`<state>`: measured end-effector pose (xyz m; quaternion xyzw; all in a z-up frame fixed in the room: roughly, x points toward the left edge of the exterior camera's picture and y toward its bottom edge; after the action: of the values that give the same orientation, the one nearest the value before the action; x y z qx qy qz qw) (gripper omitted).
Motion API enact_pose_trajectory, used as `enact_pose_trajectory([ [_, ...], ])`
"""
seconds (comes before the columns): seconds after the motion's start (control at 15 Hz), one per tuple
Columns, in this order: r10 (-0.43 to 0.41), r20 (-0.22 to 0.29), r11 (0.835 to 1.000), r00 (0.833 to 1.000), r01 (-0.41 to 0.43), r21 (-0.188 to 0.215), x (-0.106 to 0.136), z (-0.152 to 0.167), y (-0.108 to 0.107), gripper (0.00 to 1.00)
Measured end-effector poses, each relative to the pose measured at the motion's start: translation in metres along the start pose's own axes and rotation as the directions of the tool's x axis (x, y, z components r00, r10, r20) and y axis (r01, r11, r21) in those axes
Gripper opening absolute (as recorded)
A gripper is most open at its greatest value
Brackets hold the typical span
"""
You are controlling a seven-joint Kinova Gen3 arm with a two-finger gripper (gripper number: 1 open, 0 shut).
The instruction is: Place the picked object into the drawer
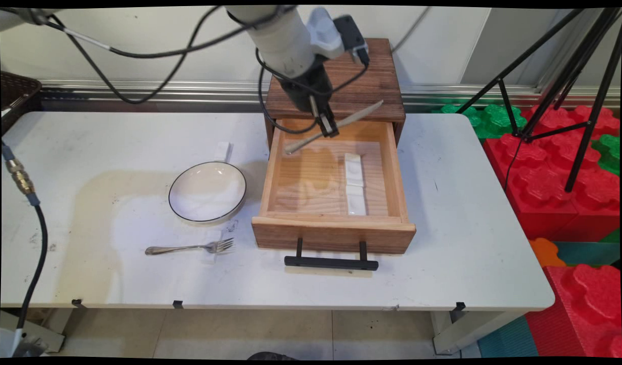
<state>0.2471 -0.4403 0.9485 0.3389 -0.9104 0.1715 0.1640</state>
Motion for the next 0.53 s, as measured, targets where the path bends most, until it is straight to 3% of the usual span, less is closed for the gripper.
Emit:
enact_pose_trajectory([
  [0.53,-0.023,0.037,1.0,0.999,0.024,-0.017,0.008,0.046,0.005,0.0],
])
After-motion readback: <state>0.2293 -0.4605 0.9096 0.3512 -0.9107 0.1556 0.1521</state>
